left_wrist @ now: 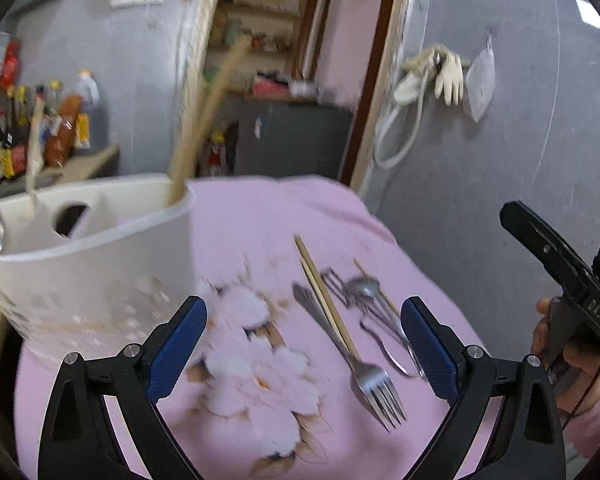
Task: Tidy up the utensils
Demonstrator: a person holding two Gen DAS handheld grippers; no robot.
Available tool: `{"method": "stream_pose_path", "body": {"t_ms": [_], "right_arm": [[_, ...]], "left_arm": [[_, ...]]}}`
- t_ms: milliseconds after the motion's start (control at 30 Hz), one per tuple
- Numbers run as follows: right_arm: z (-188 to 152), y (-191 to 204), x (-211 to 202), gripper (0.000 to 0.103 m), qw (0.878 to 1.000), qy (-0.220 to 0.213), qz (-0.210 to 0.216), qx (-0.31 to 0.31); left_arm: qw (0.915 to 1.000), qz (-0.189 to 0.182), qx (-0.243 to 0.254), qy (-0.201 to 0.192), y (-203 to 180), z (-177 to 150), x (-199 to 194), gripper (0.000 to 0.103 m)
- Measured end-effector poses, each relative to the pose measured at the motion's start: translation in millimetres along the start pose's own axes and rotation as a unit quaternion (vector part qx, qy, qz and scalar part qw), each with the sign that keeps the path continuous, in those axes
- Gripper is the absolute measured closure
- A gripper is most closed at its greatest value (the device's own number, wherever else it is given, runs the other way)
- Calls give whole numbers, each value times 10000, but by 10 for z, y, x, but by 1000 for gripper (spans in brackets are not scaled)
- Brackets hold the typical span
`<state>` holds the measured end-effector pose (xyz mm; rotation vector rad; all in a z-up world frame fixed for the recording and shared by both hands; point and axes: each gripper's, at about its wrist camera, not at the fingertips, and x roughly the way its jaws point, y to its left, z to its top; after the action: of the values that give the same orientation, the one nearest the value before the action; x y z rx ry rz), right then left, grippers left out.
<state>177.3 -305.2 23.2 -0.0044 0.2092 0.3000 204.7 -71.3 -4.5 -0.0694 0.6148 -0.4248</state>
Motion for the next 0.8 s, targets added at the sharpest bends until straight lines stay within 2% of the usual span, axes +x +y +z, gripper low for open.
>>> {"method": "stream_pose_path", "body": {"t_ms": [167,233,300,333,433,500,600,700,800], "right_arm": [[-122,-122,159,1,9978,644,-155,42],[-167,-156,220,6,9958,896,-163,54],[-224,-192,291,18,9931,1162,-151,75],[-252,-206,336,21,9910,1322,-173,66],[-333,-261,439,33,9862,1643,-116,156],[-381,-294,505,44,9823,1856,-65,237],[-428,-350,598,54,9766,2117,-17,384],[-452,-365,652,56,9724,2291,30,440],[-477,-358,689,56,9691,2422,89,465]], "left_arm": [[9972,-211,-183,695,-20,-22,268,8],[9943,-323,-323,966,-11,-21,380,8],[9915,-393,-443,1159,2,-15,466,9],[9903,-416,-485,1232,9,-10,507,9],[9865,-504,-547,1459,14,9,610,19],[9833,-556,-601,1626,22,14,684,33],[9784,-582,-729,1847,66,20,808,45],[9764,-586,-824,1907,113,51,864,50],[9739,-631,-917,1978,118,58,882,52]]}}
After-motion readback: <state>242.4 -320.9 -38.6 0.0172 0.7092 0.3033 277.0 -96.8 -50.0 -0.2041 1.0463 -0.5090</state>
